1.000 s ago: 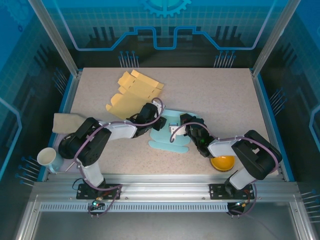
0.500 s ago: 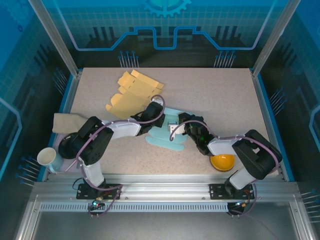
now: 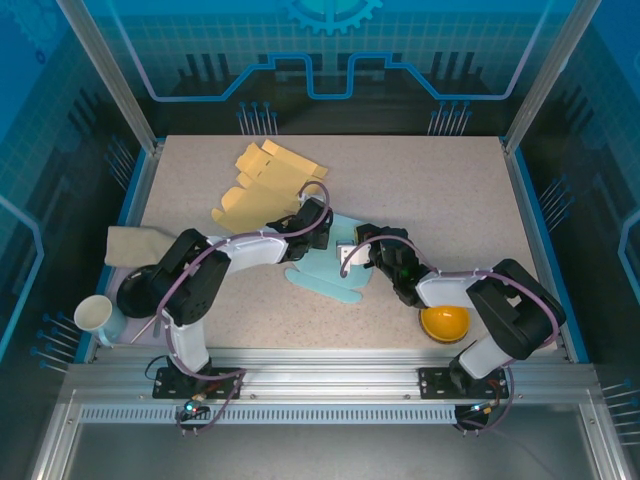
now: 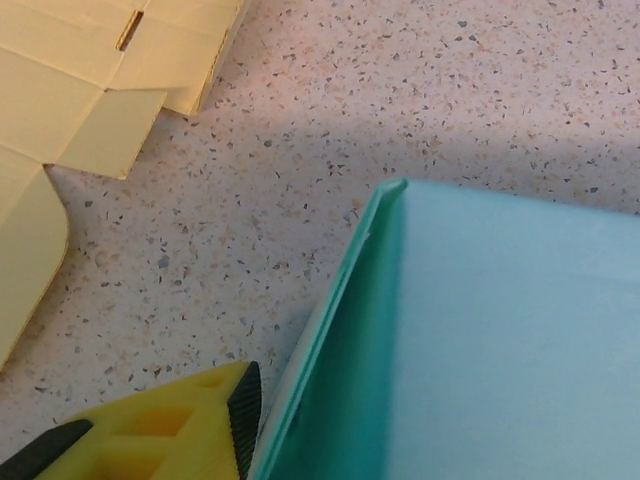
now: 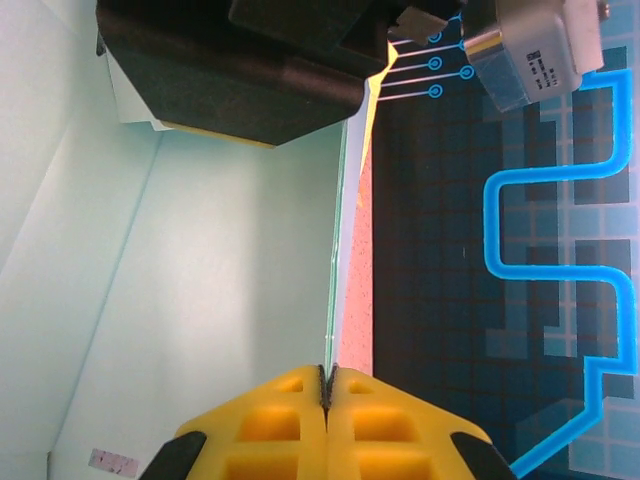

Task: Fold the paper box

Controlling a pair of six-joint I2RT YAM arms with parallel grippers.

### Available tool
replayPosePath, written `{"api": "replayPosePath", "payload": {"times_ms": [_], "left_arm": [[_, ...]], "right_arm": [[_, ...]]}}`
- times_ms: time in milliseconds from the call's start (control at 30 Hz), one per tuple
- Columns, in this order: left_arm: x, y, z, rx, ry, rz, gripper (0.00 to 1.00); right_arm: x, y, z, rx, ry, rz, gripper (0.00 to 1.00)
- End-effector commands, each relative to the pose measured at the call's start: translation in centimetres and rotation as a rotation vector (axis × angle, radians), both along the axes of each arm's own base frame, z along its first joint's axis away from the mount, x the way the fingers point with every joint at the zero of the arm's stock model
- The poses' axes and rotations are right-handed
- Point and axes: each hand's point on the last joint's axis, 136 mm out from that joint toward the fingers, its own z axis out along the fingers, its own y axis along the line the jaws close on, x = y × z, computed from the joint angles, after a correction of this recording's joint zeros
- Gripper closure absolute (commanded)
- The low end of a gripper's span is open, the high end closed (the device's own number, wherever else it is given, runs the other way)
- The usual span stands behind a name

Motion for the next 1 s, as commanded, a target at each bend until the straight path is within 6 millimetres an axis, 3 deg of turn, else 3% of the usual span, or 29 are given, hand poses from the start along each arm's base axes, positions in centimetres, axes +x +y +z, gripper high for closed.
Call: {"api": "replayPosePath", "payload": {"times_ms": [0,233,500,733,900,967], "left_arm": [[-0.5,10.9,-3.1,0.27,0.071,0.29,0.64],[-0.7,7.4,-3.4,0.157,0.072,0.094,0.62],[-1.5,9.3,-3.6,0.24,0.096,0.139,0.8],[-2.0,11.0,-3.5,0.283,0.107,0.245,0.79],[-2.2,11.8,-3.6,0.314,0.13,0.307,0.68],[-2.4,12.2,-3.6,0.323,0.135,0.338,0.69]], "right_arm": [[0.3,-3.2,-1.0,-0.035,0.049,-0.107,1.0],[0.0,-2.6,-1.7,-0.009,0.134,-0.082,1.0],[0.3,-2.8,-1.7,-0.012,0.138,-0.087,1.0],[0.3,-2.9,-1.6,-0.01,0.137,-0.092,1.0],[0.4,-3.0,-1.5,-0.014,0.132,-0.101,1.0],[0.4,-3.1,-1.4,-0.012,0.127,-0.105,1.0]]}}
